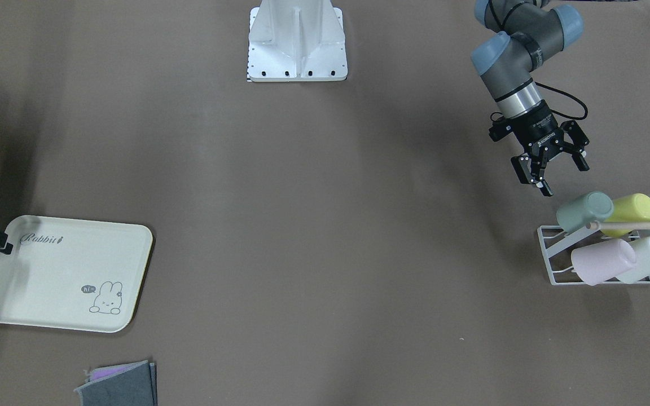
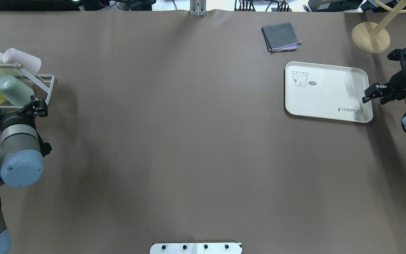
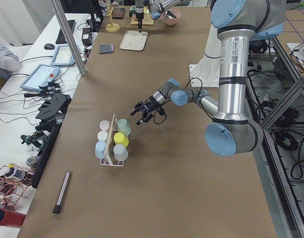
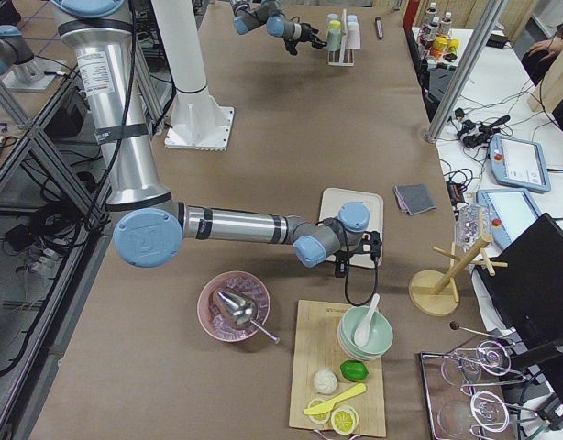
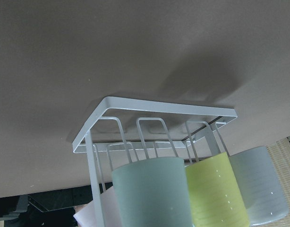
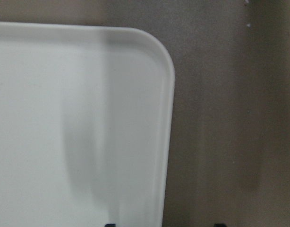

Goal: Pick up and place green cup on tray

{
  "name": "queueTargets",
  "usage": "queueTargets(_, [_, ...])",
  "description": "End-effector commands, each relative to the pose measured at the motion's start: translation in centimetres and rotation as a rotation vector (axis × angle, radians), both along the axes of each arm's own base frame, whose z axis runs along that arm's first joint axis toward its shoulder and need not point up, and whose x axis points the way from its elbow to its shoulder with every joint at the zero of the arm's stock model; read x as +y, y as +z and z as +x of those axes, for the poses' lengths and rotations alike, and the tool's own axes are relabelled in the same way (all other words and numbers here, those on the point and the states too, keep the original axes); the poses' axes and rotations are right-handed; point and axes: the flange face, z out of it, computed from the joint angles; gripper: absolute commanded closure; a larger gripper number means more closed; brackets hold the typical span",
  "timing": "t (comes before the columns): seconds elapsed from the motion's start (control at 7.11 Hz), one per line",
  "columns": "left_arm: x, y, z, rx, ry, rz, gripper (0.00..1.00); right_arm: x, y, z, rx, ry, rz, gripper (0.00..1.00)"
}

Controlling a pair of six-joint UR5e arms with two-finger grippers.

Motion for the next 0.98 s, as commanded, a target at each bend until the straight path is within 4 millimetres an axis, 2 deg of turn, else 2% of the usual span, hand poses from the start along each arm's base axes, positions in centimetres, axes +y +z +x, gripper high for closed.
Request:
queueTargets(0.0, [-0.6, 1.8, 0.3, -0.010, 0.022, 0.039, 0.03, -0.7, -0.1, -0.4, 0.010, 0.003, 0.005, 0.35])
queueTargets(0.28, [-1.3, 2.7, 0.3, 0.001, 0.079, 0.085, 0.03, -0.9, -0.4, -0.5, 0.007, 0.003, 0.007, 0.47])
queueTargets(0.42, [-1.3, 3.2, -0.5, -0.005, 0.085, 0.090, 0.03, -0.9, -0.3, -0.5, 0.009, 0.003, 0.006, 0.54])
queueTargets(0.7, [-0.7, 4.1, -3.5, -0.011, 0.029, 0.187, 0.03, -0.7, 0.1, -0.6, 0.012, 0.002, 0.000, 0.55])
queueTargets(0.84, [0.0, 4.9, -4.8, 0.006, 0.025, 0.203, 0.02, -0.7, 0.1, -0.5, 0.011, 0.001, -0.002, 0.60])
